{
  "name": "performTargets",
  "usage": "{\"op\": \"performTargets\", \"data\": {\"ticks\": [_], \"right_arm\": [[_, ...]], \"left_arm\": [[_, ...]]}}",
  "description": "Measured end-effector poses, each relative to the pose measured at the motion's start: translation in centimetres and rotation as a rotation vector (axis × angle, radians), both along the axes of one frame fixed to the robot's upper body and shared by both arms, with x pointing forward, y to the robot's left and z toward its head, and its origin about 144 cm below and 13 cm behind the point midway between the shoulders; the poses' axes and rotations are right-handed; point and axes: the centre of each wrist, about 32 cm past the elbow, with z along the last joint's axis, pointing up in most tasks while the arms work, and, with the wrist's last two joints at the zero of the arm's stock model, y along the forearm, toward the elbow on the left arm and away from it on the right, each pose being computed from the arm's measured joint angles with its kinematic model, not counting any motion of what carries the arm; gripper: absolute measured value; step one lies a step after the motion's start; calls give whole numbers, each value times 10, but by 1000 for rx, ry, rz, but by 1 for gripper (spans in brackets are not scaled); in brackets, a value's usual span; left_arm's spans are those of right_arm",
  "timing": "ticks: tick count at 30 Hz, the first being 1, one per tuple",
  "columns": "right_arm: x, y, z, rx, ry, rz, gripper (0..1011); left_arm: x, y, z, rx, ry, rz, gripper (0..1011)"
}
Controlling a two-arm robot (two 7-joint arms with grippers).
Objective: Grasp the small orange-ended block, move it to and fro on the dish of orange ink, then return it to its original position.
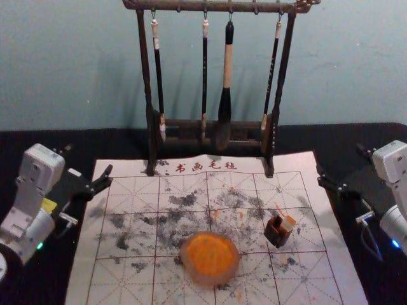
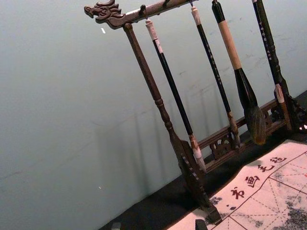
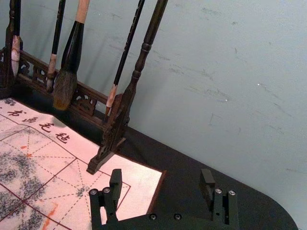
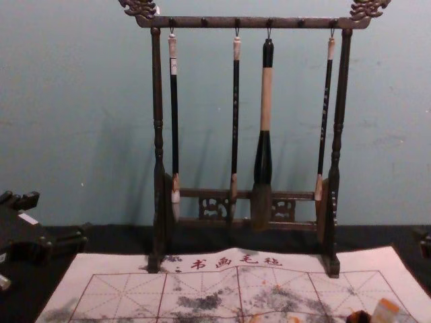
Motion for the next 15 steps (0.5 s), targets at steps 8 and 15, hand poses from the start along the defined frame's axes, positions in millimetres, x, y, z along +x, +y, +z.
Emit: {"op": "performTargets", "data": {"ticks": [8,15], "right_arm": [[0,0,0,0,0,0,1000],[0,0,0,0,0,0,1000]], "left_arm": [[0,0,0,0,0,0,1001],[0,0,0,0,0,0,1001]]}}
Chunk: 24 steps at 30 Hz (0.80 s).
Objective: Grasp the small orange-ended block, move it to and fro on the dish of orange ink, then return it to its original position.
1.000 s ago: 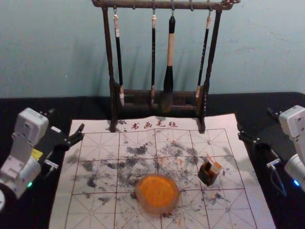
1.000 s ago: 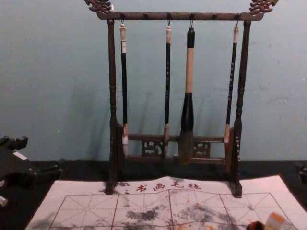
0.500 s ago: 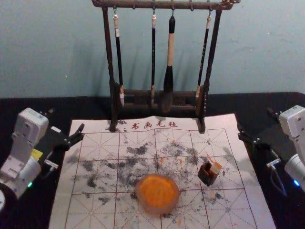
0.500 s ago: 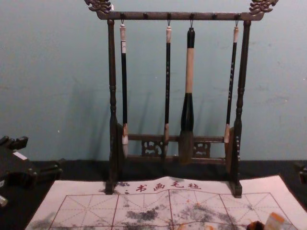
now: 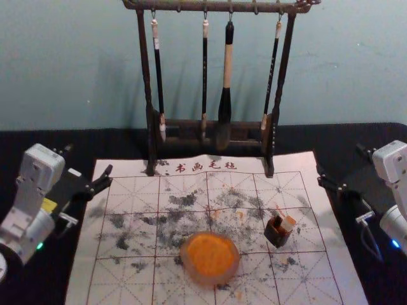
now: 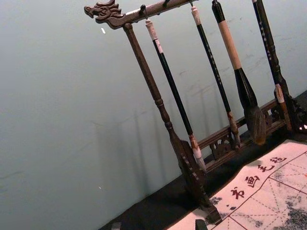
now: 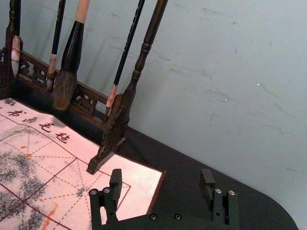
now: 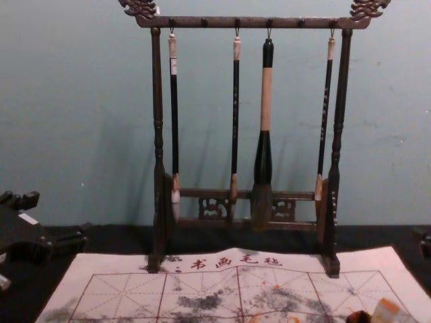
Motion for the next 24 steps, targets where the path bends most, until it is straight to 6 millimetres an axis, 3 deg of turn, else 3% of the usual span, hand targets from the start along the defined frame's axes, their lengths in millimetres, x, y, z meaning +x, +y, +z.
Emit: {"op": "performTargets", "data": {"ticks": [24], "right_arm": [[-4,-5,7,19,-24,2,1000]], "left_arm": [[0,0,0,0,0,0,1001]]}}
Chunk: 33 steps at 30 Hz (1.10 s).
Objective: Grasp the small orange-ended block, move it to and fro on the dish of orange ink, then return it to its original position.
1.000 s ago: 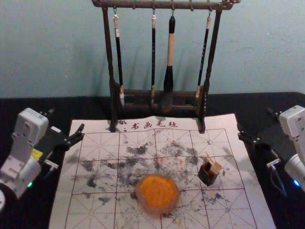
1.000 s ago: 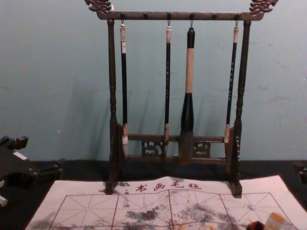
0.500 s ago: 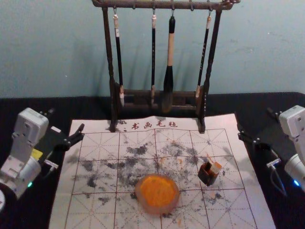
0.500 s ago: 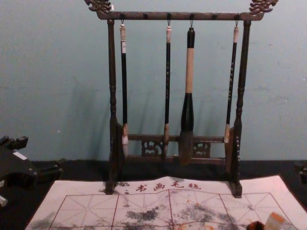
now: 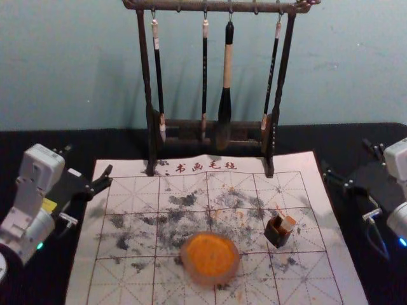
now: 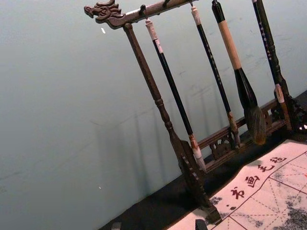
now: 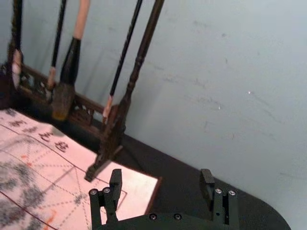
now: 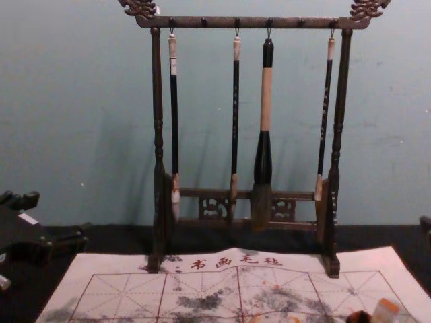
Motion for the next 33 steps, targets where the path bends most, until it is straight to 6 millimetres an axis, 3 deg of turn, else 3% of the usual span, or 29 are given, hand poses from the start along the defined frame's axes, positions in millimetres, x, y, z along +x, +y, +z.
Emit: {"op": "performTargets", "data": {"ticks": [15,24,33], "right_arm": [[-34,-14,21,119,-21,205,1000],[-54,-5,13,120,28,319,1000],[-63,2,2,122,122,390,1000]], "left_arm": [[0,0,0,0,0,0,1001],[0,0,0,0,0,0,1001],[0,0,0,0,0,0,1001]]}}
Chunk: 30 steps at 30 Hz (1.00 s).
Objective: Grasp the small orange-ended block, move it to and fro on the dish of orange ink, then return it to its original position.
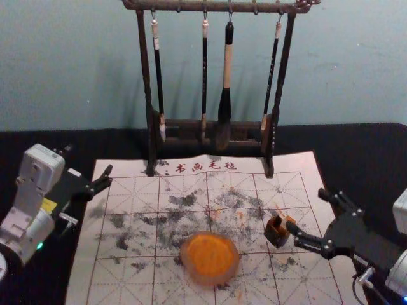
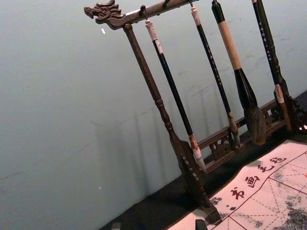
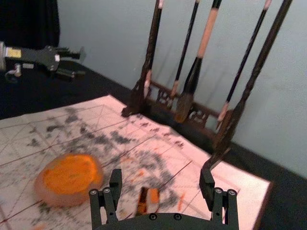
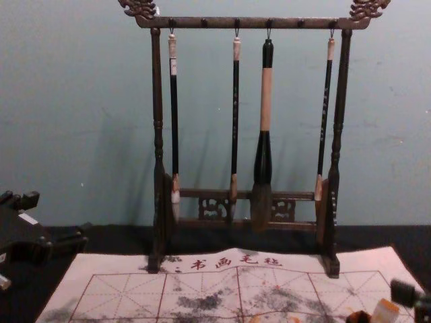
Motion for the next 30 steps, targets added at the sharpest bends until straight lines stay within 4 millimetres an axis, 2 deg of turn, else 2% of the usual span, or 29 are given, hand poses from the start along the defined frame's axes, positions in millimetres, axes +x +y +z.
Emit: {"op": "performTargets", "data": {"ticks": [17,30], "right_arm": [[8,0,-18,41,164,25,1000],[17,0,-26,68,214,13,1000]], "left_arm": [[0,0,0,0,0,0,1001],[0,0,0,0,0,0,1001]]}}
